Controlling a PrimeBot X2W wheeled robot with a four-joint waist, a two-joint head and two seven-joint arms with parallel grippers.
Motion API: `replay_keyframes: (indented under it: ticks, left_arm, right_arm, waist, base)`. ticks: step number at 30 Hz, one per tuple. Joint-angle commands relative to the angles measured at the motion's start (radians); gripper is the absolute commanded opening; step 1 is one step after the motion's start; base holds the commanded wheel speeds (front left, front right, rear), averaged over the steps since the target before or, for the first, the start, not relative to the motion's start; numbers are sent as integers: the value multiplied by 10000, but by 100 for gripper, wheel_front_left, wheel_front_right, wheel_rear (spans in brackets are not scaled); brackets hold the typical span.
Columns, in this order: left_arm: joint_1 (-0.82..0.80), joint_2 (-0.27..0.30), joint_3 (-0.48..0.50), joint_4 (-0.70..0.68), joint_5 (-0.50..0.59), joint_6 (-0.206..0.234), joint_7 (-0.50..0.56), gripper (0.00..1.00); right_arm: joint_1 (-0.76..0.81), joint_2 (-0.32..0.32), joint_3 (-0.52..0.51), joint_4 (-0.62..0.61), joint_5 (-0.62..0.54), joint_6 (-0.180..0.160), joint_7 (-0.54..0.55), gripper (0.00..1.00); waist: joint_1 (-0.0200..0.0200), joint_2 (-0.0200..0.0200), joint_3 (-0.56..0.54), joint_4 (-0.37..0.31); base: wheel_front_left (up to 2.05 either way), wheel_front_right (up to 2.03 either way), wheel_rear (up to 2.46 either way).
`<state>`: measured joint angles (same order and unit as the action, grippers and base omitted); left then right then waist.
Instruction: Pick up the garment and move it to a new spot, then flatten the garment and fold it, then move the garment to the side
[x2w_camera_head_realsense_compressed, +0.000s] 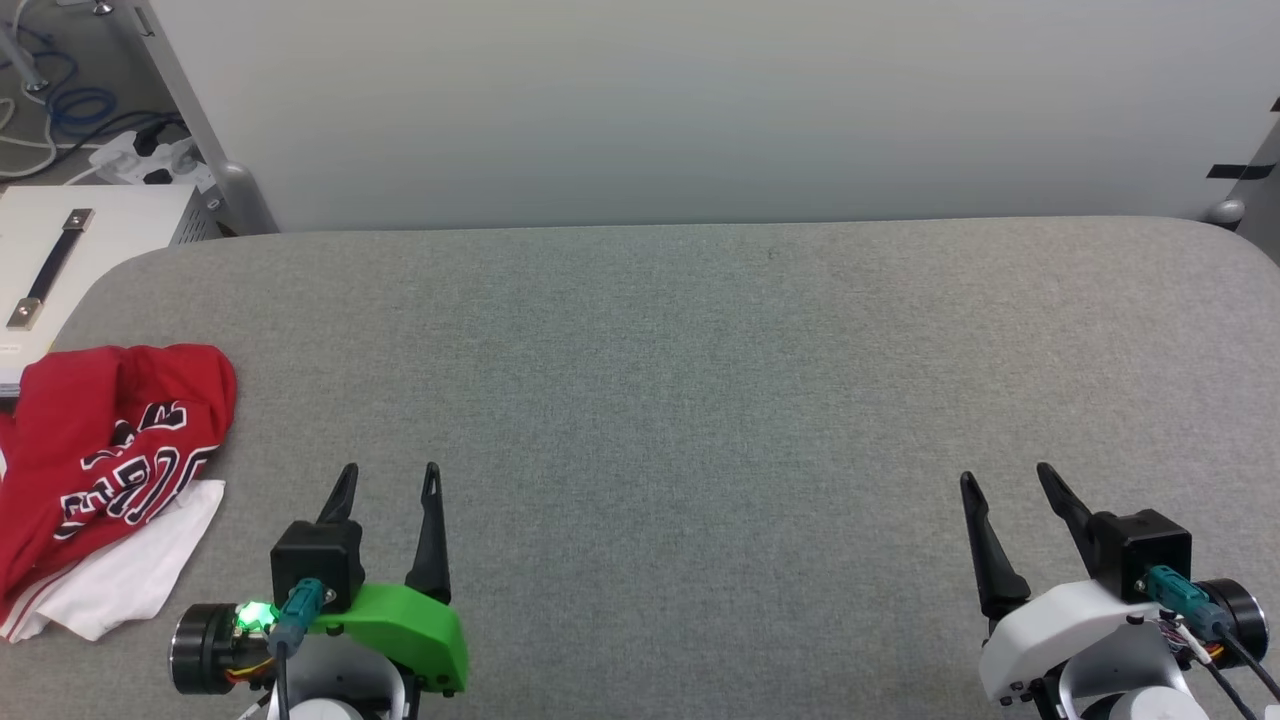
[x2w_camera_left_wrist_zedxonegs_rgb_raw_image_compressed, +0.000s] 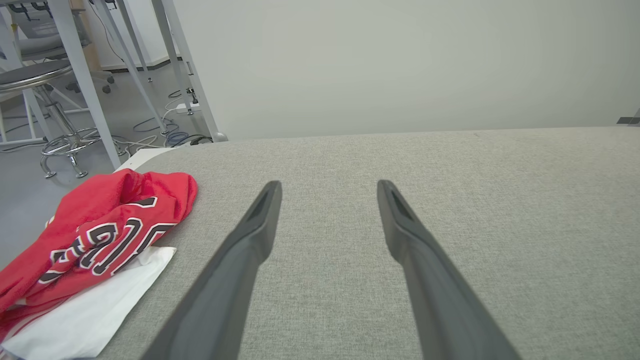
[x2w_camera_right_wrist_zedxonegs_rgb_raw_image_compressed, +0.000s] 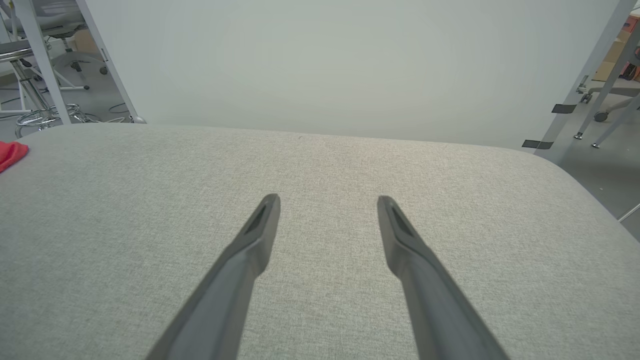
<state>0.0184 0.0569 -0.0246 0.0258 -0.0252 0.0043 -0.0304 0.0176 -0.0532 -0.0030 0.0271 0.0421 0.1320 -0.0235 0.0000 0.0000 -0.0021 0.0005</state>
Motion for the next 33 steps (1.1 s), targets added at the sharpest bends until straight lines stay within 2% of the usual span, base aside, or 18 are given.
replay_keyframes:
  ticks: [1,33]
  left_arm:
    - [-218,-10,-35,76,-82,35,-100,100]
    - [-710,-32,-512,769,-597,174,-944,100]
  right_arm:
    - [-116,-36,3,48,118,-2,-135,100]
    - [-137,-18,-206,-715,404,-6,-340,100]
  waist:
    - [0,0,-6,0]
    - [0,0,-57,108]
  base:
    - [0,0,0]
    - [0,0,0]
